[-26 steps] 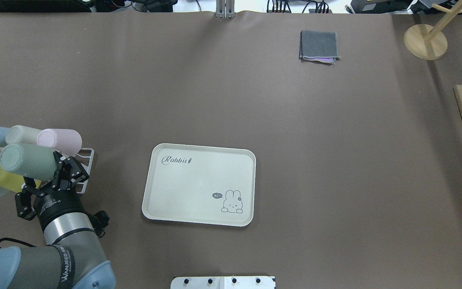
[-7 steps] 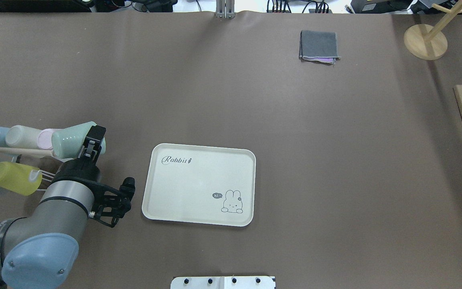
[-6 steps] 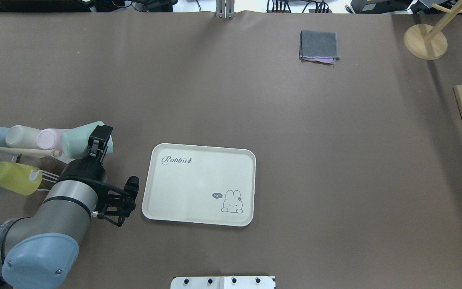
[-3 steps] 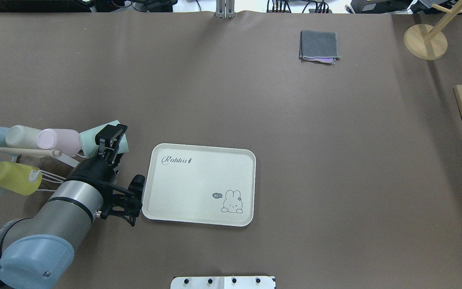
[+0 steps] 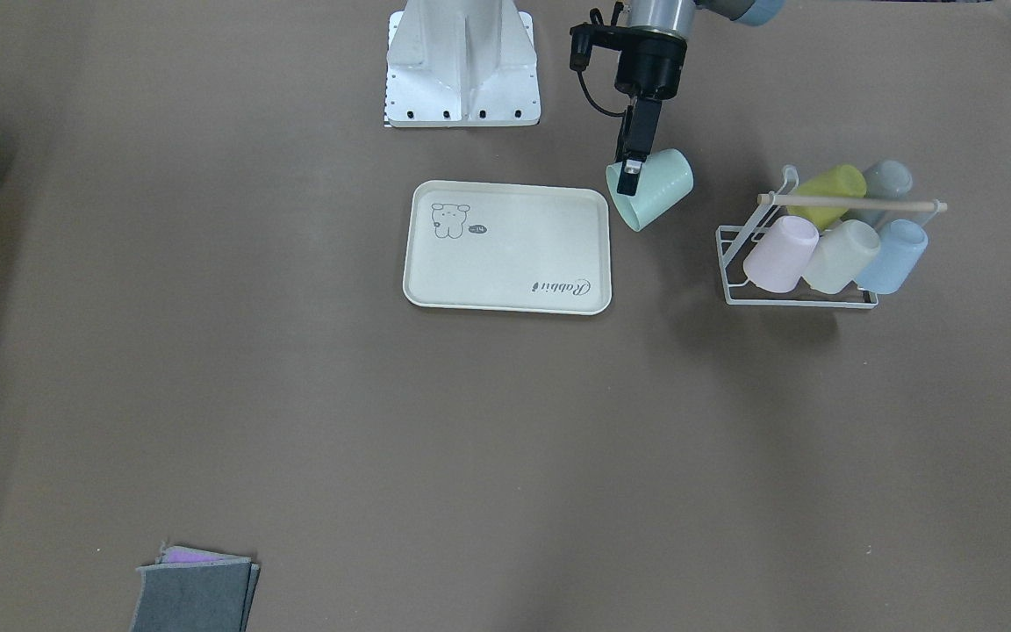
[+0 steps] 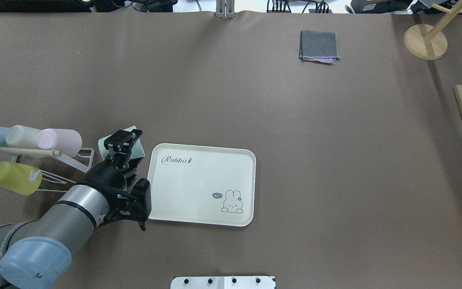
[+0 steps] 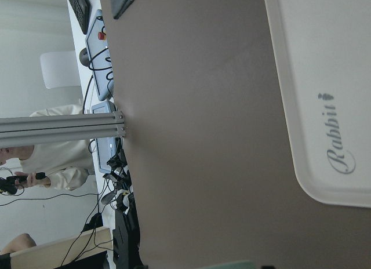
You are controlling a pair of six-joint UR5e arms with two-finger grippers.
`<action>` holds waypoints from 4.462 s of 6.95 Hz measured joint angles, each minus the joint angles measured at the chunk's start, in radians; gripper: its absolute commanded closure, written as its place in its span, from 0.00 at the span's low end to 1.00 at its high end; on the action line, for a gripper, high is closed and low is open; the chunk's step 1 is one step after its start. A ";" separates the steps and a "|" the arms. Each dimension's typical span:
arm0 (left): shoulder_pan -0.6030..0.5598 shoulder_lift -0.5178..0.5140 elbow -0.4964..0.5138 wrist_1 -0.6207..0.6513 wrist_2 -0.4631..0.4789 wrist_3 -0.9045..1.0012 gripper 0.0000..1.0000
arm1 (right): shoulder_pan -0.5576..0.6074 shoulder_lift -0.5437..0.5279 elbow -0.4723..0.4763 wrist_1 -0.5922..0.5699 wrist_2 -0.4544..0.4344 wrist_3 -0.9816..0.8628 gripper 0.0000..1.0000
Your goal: Pick up and place green cup on tray
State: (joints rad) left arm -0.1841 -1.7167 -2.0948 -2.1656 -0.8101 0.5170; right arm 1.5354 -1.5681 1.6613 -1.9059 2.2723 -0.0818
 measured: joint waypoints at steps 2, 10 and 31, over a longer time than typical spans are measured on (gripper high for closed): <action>0.016 -0.008 0.050 -0.194 -0.022 -0.001 0.35 | 0.000 -0.001 0.001 0.001 0.004 0.023 0.00; 0.035 -0.075 0.357 -0.810 -0.091 -0.272 0.37 | 0.000 -0.002 -0.006 0.001 0.003 0.027 0.00; 0.008 -0.265 0.777 -1.214 -0.115 -0.572 0.25 | 0.001 -0.013 0.003 0.001 0.004 0.024 0.00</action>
State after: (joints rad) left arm -0.1764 -1.9819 -1.3178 -3.3793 -0.9250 -0.0552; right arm 1.5369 -1.5815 1.6648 -1.9052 2.2764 -0.0583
